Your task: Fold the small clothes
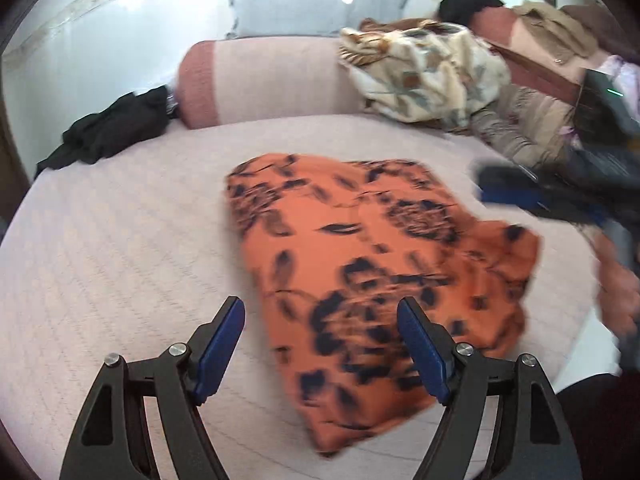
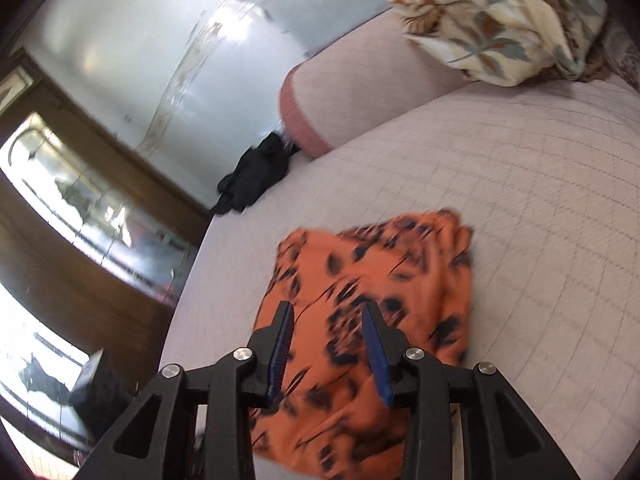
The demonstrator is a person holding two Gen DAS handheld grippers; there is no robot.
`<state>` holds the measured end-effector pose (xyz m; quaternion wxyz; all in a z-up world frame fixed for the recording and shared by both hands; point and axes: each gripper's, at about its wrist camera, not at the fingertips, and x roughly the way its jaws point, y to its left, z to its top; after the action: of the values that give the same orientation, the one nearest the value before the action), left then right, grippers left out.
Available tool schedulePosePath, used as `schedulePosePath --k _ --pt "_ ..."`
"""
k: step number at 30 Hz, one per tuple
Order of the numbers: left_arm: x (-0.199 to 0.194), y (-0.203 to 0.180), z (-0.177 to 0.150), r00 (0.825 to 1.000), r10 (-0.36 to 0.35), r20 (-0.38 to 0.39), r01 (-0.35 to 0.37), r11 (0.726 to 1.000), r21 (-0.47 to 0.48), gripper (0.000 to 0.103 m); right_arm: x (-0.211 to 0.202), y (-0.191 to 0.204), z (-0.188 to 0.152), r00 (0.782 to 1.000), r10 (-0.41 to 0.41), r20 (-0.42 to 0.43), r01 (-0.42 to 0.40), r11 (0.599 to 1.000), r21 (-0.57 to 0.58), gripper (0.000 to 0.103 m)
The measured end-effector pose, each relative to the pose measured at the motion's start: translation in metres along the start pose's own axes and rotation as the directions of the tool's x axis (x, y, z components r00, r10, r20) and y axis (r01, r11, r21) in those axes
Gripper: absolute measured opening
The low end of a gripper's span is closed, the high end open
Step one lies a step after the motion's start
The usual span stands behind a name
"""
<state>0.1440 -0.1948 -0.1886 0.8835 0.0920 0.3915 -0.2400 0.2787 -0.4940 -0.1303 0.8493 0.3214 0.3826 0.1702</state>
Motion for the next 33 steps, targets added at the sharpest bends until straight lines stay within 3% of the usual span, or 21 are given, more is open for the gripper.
schedulePosePath --k 3,6,7,9,11,13,15,19,21,22,24,25,28,29,33 --pt "0.013 0.011 -0.008 0.999 -0.011 -0.042 0.011 1.0 0.0 0.079 0.006 0.016 -0.035 0.992 -0.087 -0.091 0.081 0.995 -0.066 0.036" --pt "0.031 0.015 -0.016 0.995 -0.046 -0.083 0.045 0.999 -0.014 0.081 0.014 0.002 -0.07 0.943 -0.276 -0.184 0.264 0.961 -0.084 0.032" --pt "0.034 0.017 -0.016 0.994 -0.053 -0.096 0.05 0.998 -0.03 0.082 0.014 -0.005 -0.079 0.929 -0.314 -0.196 0.302 0.949 -0.087 0.023" --pt "0.035 0.019 -0.014 0.992 -0.064 -0.106 0.059 0.997 -0.049 0.082 0.009 -0.009 -0.08 0.931 -0.307 -0.197 0.302 0.952 -0.056 0.021" --pt "0.033 0.019 -0.014 0.993 -0.056 -0.103 0.052 0.998 -0.043 0.082 0.007 -0.001 -0.067 0.925 -0.326 -0.197 0.323 0.945 -0.045 0.021" --pt "0.032 0.017 -0.016 0.994 -0.051 -0.097 0.047 0.998 -0.046 0.082 0.007 0.01 -0.047 0.931 -0.334 -0.145 0.332 0.942 -0.041 0.021" --pt "0.029 0.017 -0.022 0.995 -0.049 -0.089 0.044 0.997 -0.057 0.083 0.019 0.018 -0.02 0.919 -0.375 -0.118 0.372 0.927 -0.048 0.022" --pt "0.029 0.018 -0.022 0.995 -0.045 -0.087 0.04 0.997 -0.062 0.087 0.077 -0.002 0.033 0.854 -0.499 -0.149 0.503 0.864 -0.01 0.024" --pt "0.03 0.019 -0.023 0.995 -0.05 -0.092 0.044 0.996 -0.071 0.087 0.11 -0.025 0.047 0.806 -0.554 -0.208 0.565 0.825 -0.009 0.024" --pt "0.03 0.019 -0.023 0.995 -0.049 -0.092 0.043 0.996 -0.073 0.088 0.117 -0.034 0.05 0.798 -0.555 -0.236 0.572 0.82 0.003 0.024" --pt "0.029 0.019 -0.022 0.995 -0.045 -0.094 0.038 0.997 -0.071 0.087 0.118 -0.03 0.063 0.797 -0.558 -0.231 0.579 0.815 0.031 0.024" --pt "0.029 0.019 -0.022 0.994 -0.044 -0.096 0.037 0.997 -0.069 0.087 0.115 -0.02 0.067 0.815 -0.54 -0.209 0.557 0.83 0.029 0.025" --pt "0.029 0.02 -0.022 0.994 -0.05 -0.1 0.042 0.996 -0.08 0.088 0.119 0.008 0.074 0.899 -0.407 -0.162 0.412 0.911 -0.005 0.025" --pt "0.029 0.02 -0.022 0.994 -0.051 -0.1 0.043 0.996 -0.083 0.088 0.128 0.016 0.074 0.91 -0.373 -0.181 0.376 0.926 -0.019 0.025" --pt "0.028 0.019 -0.024 0.995 -0.043 -0.093 0.036 0.997 -0.075 0.088 0.174 0.034 0.068 0.909 -0.34 -0.241 0.33 0.94 -0.08 0.025"
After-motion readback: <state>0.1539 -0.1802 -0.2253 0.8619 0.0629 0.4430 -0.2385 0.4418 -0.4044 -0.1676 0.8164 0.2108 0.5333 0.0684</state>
